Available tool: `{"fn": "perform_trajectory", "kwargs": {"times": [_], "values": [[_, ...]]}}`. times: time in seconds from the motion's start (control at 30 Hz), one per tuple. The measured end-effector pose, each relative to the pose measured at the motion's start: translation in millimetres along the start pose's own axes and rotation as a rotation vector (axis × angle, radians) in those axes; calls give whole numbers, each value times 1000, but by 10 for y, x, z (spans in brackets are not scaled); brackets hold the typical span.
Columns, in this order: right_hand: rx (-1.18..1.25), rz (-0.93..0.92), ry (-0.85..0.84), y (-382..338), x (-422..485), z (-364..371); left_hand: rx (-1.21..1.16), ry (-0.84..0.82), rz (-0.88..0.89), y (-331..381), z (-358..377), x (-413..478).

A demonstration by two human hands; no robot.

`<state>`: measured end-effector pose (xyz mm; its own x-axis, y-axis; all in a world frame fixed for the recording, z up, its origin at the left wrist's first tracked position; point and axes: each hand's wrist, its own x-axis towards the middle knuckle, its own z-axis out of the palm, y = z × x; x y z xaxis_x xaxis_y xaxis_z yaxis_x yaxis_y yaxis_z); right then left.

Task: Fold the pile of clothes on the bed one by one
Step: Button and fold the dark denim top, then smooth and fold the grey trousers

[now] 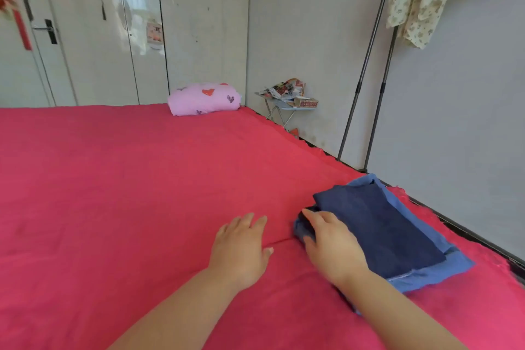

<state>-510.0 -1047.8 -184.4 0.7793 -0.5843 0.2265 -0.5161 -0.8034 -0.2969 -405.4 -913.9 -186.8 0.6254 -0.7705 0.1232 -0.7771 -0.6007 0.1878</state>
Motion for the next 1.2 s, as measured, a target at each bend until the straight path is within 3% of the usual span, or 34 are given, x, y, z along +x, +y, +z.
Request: {"fn": "perform_trajectory", "kwargs": {"times": [0.27,0.7,1.2], "values": [[47,-181,-201,-1793,-888,300,68,-1,-224,-1061,-757,-1319],[-132,-578,-282,-4108,-1988,362,78,39,-620,-2857,-1401,-3711],[-191,-821,-446,-5597,-2433,1263,25,128,-831,-4230,-1347,-4789]]}}
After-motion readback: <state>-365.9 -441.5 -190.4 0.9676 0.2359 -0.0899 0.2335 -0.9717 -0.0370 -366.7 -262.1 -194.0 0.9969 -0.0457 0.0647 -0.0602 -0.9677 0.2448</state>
